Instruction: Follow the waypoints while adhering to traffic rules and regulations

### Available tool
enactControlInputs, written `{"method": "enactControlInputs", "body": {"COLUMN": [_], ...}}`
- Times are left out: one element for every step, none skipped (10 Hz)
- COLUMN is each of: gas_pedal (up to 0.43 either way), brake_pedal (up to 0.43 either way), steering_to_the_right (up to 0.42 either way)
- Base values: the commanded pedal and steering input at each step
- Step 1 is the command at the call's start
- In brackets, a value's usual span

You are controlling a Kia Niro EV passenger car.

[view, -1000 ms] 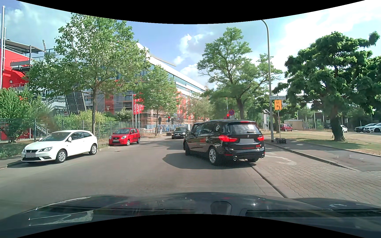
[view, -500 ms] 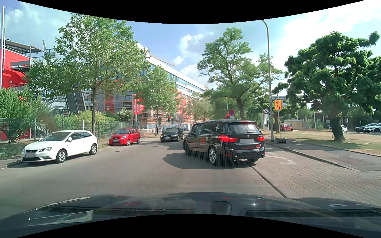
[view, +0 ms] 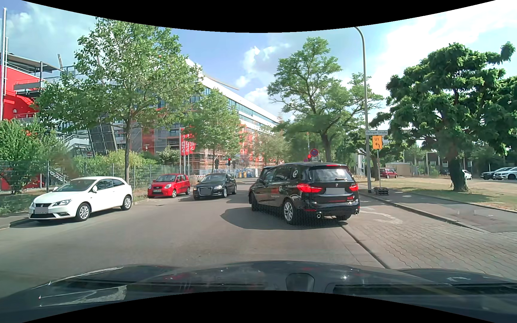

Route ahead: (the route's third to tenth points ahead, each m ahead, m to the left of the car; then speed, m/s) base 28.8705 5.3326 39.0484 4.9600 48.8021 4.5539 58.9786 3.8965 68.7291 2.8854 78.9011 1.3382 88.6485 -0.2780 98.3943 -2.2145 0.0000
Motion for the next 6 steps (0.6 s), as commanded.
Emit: {"method": "enactControlInputs", "body": {"gas_pedal": [0.0, 0.0, 0.0, 0.0, 0.0, 0.0], "brake_pedal": [0.323, 0.323, 0.323, 0.323, 0.323, 0.323], "steering_to_the_right": [0.0, 0.0, -0.001, 0.0, 0.0, 0.0]}}
